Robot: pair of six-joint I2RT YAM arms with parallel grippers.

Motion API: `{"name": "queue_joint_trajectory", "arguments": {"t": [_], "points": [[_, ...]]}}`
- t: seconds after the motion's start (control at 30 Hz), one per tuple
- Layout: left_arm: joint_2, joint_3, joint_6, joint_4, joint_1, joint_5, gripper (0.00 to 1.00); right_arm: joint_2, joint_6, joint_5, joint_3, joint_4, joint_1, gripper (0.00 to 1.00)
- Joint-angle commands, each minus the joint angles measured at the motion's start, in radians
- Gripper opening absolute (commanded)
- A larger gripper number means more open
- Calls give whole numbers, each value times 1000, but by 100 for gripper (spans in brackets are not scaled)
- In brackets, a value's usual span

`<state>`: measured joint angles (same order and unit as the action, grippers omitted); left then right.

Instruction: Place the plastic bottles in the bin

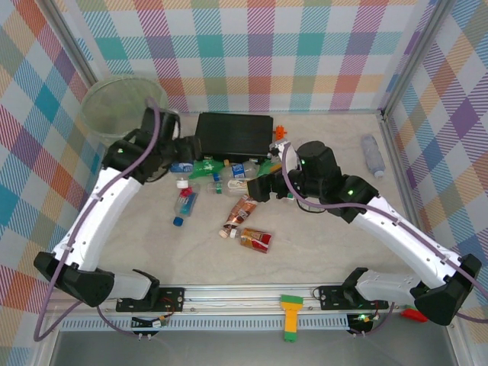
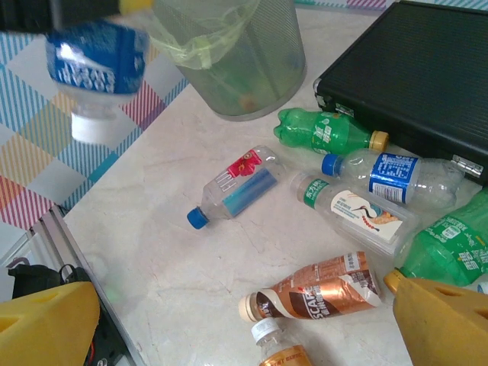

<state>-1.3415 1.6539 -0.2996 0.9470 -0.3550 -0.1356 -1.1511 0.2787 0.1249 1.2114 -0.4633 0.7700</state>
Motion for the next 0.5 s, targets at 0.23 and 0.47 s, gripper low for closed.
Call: {"name": "queue_joint_trajectory", "arguments": {"t": [0.23,0.47], "points": [[-75,210,-152,-32,280,158,58,-19,-18,21,75,42,6,99],[-139,221,-380,-212,447,271,56,-28,-33,6,95,37,6,99]]}}
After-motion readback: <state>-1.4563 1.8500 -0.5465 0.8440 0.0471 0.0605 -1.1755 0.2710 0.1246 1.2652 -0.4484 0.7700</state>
